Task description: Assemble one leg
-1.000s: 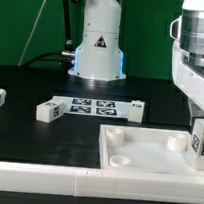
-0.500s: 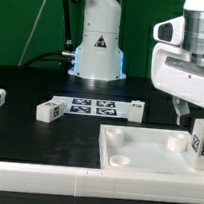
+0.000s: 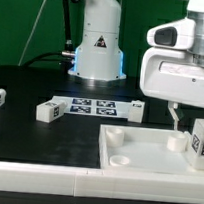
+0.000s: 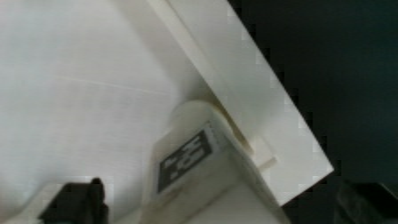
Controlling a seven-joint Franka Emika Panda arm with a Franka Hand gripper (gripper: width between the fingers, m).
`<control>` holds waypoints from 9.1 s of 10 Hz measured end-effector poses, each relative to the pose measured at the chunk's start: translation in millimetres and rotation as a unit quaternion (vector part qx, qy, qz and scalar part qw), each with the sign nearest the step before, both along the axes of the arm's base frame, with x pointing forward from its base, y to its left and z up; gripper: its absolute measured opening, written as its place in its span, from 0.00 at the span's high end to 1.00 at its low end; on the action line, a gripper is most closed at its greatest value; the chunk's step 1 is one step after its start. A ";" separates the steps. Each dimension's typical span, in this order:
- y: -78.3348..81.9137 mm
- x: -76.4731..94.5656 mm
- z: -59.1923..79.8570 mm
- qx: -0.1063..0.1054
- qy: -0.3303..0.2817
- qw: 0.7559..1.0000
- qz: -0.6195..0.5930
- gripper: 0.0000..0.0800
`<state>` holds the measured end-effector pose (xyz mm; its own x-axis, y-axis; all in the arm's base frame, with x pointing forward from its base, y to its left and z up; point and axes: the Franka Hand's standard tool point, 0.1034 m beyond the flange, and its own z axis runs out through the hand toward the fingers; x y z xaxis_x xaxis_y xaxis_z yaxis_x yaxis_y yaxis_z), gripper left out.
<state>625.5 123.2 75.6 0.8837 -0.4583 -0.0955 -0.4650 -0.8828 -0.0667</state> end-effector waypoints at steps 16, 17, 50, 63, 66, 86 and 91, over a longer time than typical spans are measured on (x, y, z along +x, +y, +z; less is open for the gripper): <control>-6.0 0.7 -0.4 0.004 -0.017 0.986 0.164 0.63; -6.1 0.7 -1.0 0.000 -0.013 0.994 0.108 0.63; -8.1 -0.1 -2.6 -0.025 -0.025 0.981 0.192 0.33; -5.9 -2.6 -5.4 -0.018 0.012 0.960 -0.278 0.64; -5.2 -3.3 -5.0 -0.023 0.017 0.887 -0.462 0.64; -6.9 -1.9 -4.4 -0.008 -0.018 0.999 -0.025 0.19; -9.6 -1.9 -5.2 -0.006 -0.037 0.984 0.172 0.19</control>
Offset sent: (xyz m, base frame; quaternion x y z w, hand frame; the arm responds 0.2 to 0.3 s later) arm 0.0025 0.0020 0.0011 -0.0069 -0.0027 -0.2522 0.9676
